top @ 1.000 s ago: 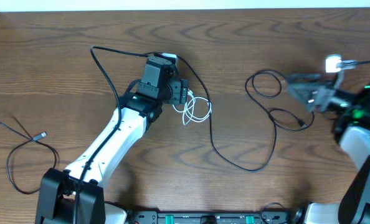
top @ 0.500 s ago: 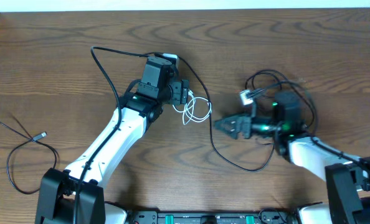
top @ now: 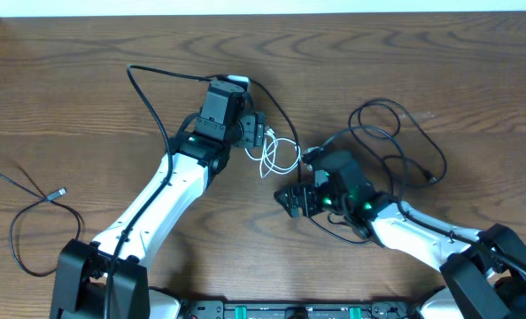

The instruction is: Untangle cables

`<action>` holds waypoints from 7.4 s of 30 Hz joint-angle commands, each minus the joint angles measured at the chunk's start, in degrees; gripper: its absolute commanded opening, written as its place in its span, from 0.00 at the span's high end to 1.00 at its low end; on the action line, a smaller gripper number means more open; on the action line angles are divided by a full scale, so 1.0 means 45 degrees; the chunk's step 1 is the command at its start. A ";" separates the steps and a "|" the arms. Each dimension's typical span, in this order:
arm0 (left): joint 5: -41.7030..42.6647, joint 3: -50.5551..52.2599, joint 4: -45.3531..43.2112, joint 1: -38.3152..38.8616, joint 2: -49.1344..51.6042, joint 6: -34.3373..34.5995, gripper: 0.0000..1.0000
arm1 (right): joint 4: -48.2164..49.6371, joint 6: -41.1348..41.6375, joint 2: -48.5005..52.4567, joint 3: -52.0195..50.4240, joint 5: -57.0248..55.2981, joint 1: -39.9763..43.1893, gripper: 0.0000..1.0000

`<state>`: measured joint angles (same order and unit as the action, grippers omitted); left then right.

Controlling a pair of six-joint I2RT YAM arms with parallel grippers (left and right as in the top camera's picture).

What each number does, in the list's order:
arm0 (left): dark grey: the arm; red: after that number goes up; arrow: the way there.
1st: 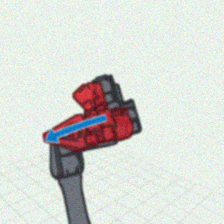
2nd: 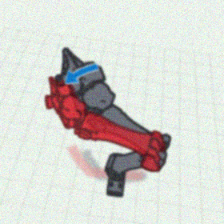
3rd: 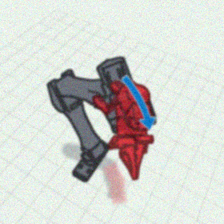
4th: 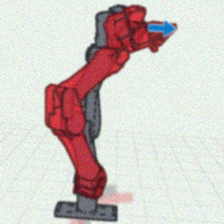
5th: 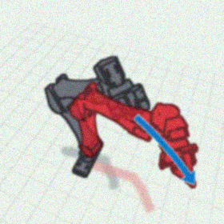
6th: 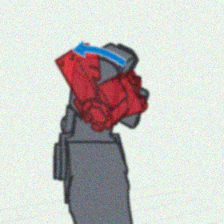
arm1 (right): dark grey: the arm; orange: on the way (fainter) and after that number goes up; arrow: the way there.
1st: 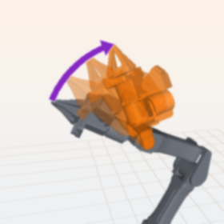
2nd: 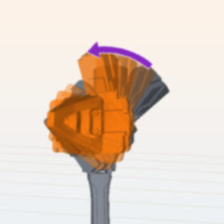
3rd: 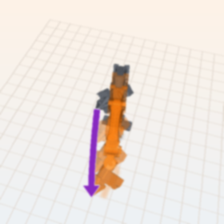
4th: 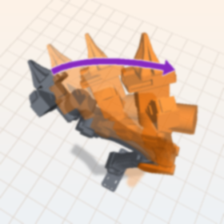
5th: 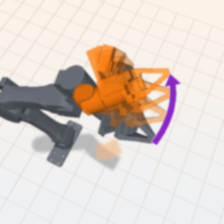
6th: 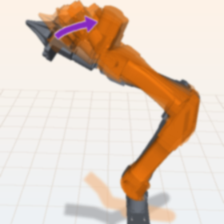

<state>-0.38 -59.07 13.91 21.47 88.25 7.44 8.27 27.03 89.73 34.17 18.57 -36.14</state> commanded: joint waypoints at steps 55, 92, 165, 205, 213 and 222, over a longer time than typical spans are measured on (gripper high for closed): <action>0.2516 -0.0092 0.1229 -0.0068 -0.0034 -0.0087 0.16 | -0.4891 -0.0311 0.0481 0.3925 -0.6144 -0.1413 0.99; 0.5926 -0.0087 0.0262 0.1248 0.1035 -0.5032 0.16 | -0.2875 0.1292 -0.3385 0.3934 0.7465 0.5469 0.99; 0.0787 -0.0092 -0.4007 0.2846 0.3915 0.2929 0.15 | -1.5742 -0.5736 -0.7524 0.6902 0.1622 1.2235 0.99; 0.0180 -0.0092 -0.8068 0.4352 0.5527 0.4260 0.92 | -1.5892 -0.5945 -0.6674 0.6858 0.1661 1.2177 0.99; -0.1253 -0.0092 -0.6445 0.4226 0.3633 0.2759 0.93 | -1.5897 -0.5979 -0.6674 0.6858 0.1661 1.2177 0.99; -1.2104 -0.0092 -0.1695 0.2025 -0.0248 0.2628 0.92 | -1.5888 -0.5979 -0.6674 0.6858 0.1666 1.2177 0.99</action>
<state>-34.81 -59.33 3.36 34.50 90.19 20.73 -63.22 0.80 59.64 64.03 25.87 18.61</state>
